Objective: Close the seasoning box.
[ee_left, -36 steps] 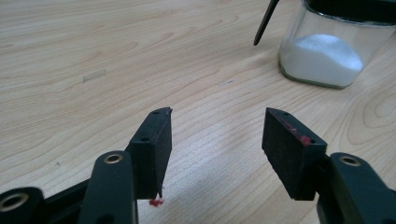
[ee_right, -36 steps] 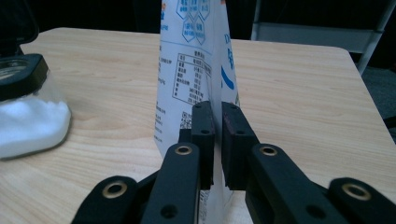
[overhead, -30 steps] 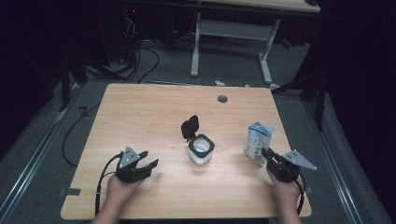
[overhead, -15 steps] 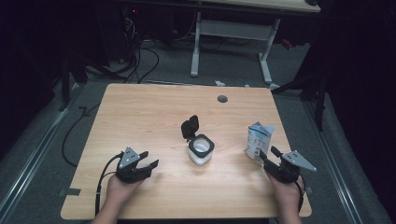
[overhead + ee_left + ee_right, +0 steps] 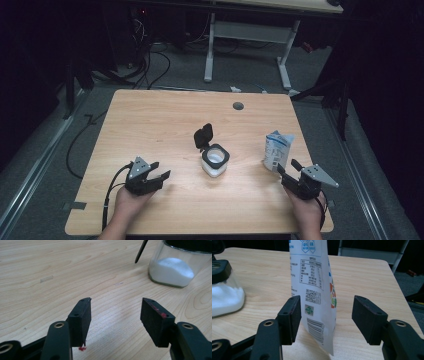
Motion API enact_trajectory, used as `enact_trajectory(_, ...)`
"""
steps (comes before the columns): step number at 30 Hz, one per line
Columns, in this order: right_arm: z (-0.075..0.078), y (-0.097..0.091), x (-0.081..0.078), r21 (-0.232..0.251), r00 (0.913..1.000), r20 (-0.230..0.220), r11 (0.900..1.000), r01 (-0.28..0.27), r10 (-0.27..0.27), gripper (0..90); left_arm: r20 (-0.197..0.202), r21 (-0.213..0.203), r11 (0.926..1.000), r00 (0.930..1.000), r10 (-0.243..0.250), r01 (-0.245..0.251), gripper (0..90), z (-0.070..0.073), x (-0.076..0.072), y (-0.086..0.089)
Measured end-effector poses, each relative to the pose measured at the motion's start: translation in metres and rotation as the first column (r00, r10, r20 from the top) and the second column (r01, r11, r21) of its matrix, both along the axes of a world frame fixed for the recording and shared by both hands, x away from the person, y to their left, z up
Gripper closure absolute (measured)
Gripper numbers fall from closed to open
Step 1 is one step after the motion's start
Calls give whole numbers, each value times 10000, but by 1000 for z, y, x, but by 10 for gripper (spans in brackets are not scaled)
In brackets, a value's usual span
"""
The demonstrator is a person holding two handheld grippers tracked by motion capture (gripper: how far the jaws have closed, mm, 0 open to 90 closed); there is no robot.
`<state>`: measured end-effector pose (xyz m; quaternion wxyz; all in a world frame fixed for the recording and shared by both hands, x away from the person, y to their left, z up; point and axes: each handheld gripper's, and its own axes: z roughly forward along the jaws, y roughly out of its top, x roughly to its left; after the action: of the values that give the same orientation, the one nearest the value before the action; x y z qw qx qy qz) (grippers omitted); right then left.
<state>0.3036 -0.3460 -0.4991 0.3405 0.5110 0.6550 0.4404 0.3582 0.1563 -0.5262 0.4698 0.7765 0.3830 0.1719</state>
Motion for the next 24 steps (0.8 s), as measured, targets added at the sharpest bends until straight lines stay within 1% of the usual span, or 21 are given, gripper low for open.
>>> enact_trajectory(2, 1, 2, -3, 26, 10000, 19, 10000, 15, -15, 413, -21, 31, 10000, 10000, 24, -24, 421, 0, 1, 0)
enact_trajectory(5, 2, 4, -6, -121, 10000, 34, 9999, 23, -22, 411, -18, 52, 10000, 10000, 75, -75, 420, -1, 2, -1)
enact_trajectory(8, 5, 6, -8, -138, 9999, 113, 9999, 3, -2, 409, -78, 32, 10000, 9999, 63, -63, 416, -1, 3, -2)
enact_trajectory(11, 7, 8, -10, -189, 9997, 245, 9998, 22, -17, 408, -84, 135, 9999, 10000, 29, -28, 416, -2, 3, -3)
enact_trajectory(15, 12, 12, -12, -209, 9995, 306, 9998, -61, 68, 407, -67, 230, 9997, 10000, 29, -28, 417, -2, 3, -3)
enact_trajectory(18, 17, 15, -15, -242, 9990, 437, 9997, -56, 67, 405, -56, 224, 9997, 10000, 45, -44, 417, -2, 3, -2)
enact_trajectory(20, 20, 17, -16, -340, 9984, 546, 9994, -119, 137, 405, -64, 224, 9997, 10000, 31, -29, 417, -2, 3, -2)
enact_trajectory(24, 26, 22, -19, -368, 9970, 722, 9990, -242, 268, 406, -62, 208, 9998, 10000, 24, -22, 417, -2, 3, -2)
